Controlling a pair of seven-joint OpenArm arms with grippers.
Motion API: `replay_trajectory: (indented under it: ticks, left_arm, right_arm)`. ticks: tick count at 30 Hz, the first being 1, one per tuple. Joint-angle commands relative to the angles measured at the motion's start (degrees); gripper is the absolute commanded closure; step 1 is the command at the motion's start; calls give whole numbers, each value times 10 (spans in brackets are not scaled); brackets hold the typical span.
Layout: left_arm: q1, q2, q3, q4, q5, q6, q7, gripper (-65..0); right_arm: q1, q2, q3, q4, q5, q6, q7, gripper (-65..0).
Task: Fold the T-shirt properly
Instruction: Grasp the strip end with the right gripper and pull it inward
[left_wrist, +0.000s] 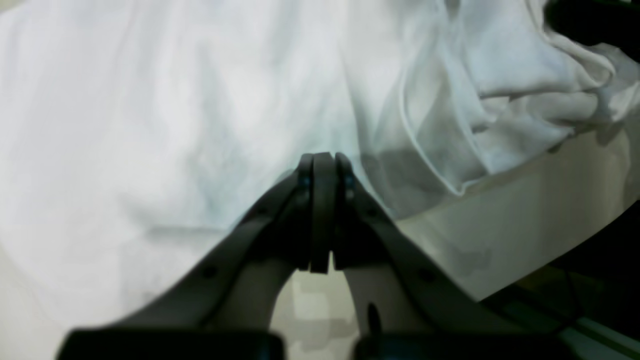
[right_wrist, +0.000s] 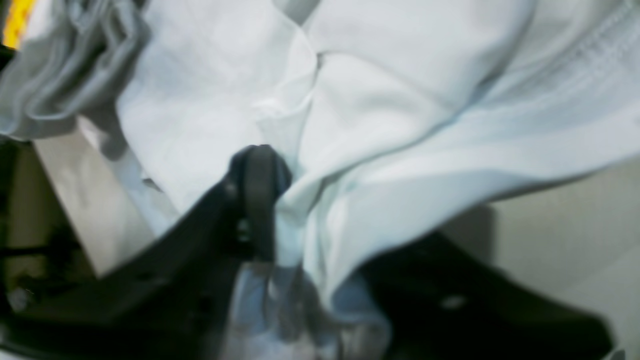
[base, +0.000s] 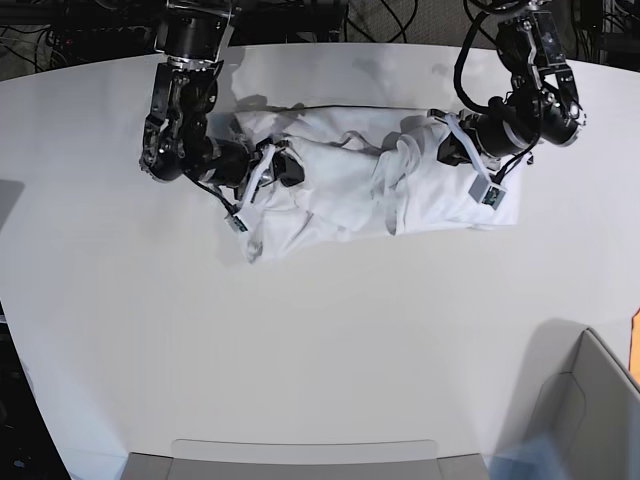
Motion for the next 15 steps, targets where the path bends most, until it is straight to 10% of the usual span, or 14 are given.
replay_trajectory:
  ticks: [1, 5, 15]
  left_arm:
    - [-4, -5, -1, 8, -9, -1, -8, 0]
    - [-4, -5, -5, 8, -9, -4, -8, 0]
    - [7, -6, -7, 9, -7, -4, -8, 0]
  right_arm:
    - [10, -3, -8, 3, -21, 6, -3, -40]
    - [30, 2, -27, 1, -30, -2, 19, 0]
    - [85, 104, 87, 7, -34, -196, 26, 0]
